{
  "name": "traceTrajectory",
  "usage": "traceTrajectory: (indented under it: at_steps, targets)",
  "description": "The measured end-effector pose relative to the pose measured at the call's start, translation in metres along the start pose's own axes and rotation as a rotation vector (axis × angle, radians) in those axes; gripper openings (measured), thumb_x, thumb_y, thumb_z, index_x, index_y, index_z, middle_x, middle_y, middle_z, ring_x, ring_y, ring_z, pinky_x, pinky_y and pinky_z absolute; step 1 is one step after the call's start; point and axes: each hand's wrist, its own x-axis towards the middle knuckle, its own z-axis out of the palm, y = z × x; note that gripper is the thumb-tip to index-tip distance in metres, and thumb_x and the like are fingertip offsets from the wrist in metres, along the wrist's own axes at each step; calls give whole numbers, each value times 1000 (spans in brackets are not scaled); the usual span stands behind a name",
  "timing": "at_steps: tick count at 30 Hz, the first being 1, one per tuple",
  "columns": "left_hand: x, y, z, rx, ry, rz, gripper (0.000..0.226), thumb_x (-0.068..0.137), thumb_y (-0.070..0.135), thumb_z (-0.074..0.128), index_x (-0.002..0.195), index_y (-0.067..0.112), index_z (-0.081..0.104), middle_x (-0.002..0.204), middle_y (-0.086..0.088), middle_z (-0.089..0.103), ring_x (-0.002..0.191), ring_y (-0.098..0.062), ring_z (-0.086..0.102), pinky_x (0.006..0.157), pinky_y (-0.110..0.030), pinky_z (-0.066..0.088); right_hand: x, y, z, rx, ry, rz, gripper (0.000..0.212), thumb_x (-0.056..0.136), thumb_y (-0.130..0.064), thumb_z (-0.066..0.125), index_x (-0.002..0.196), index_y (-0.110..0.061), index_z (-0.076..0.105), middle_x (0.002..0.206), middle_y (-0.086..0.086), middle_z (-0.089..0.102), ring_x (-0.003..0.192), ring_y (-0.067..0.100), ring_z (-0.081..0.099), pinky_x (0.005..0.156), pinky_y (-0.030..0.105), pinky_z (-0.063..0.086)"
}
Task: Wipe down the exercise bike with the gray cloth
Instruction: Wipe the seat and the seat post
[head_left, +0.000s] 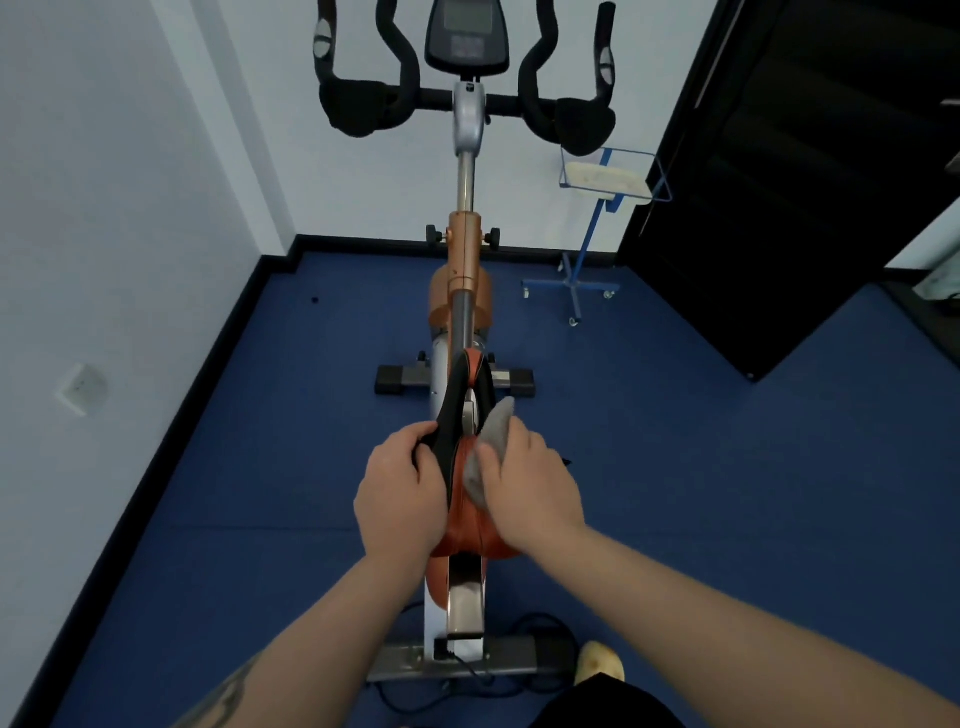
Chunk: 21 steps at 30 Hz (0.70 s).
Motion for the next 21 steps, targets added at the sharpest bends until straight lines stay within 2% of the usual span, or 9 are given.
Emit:
traceTrajectory:
  at_steps: [2,3,6,8,11,13,15,18,21]
  targets:
    - [1,-1,1,-6,0,9,31,97,18,42,115,33,63,103,18,62,97,-4,57,74,-28,45,-24,9,6,1,33,-80,69,95,-56,19,151,-16,21,141,5,43,121,23,48,94,39,47]
    - [1,-1,1,-3,1,6,31,97,18,42,116,32,63,104,17,63,96,-4,56,74,-28,45,-20,12,4,25,7,-75,66,97,-55,20,150,-16,23,141,5,43,121,23,48,94,39,46]
    - [2,-1,2,6,-7,-5,32,97,17,43,118,31,63,108,14,63,95,-2,51,76,-27,39,17,9,-9,87,-157,114,51,103,-45,18,126,-10,47,123,12,57,105,27,57,86,39,45]
    - [2,-2,1,10,-12,-1,32,97,17,43,118,31,63,109,14,63,95,-1,49,76,-27,38,19,1,-8,95,-114,164,51,103,-43,17,119,-10,51,118,12,60,102,27,57,82,38,44]
    - [3,-3,2,16,-15,14,32,97,18,43,118,30,63,110,12,64,94,1,47,74,-25,36,-22,-2,11,-36,131,68,57,100,-49,26,143,-13,36,138,7,48,122,23,47,95,37,45]
    - [3,-4,4,22,-13,8,32,97,19,42,118,31,63,109,12,64,91,2,46,73,-25,35,-39,-1,18,-79,160,-12,65,99,-51,28,153,-15,21,152,6,32,137,22,33,108,38,37]
    - [3,-4,5,28,-9,7,32,97,20,42,118,32,63,108,13,64,90,3,45,72,-24,34,-30,-1,15,-52,161,5,64,100,-50,29,154,-17,17,153,3,31,136,21,33,108,38,37]
    - [4,-5,5,33,-18,9,32,97,19,42,118,31,63,108,12,64,91,2,45,71,-25,34,-10,-6,7,-11,81,91,61,101,-48,30,153,-18,19,145,4,40,126,24,43,97,42,44]
    - [4,-6,4,27,-19,13,32,97,19,42,119,31,63,109,12,64,92,3,44,69,-24,34,-24,-7,14,-21,175,69,62,100,-50,30,152,-16,22,145,4,40,128,22,41,100,38,43]
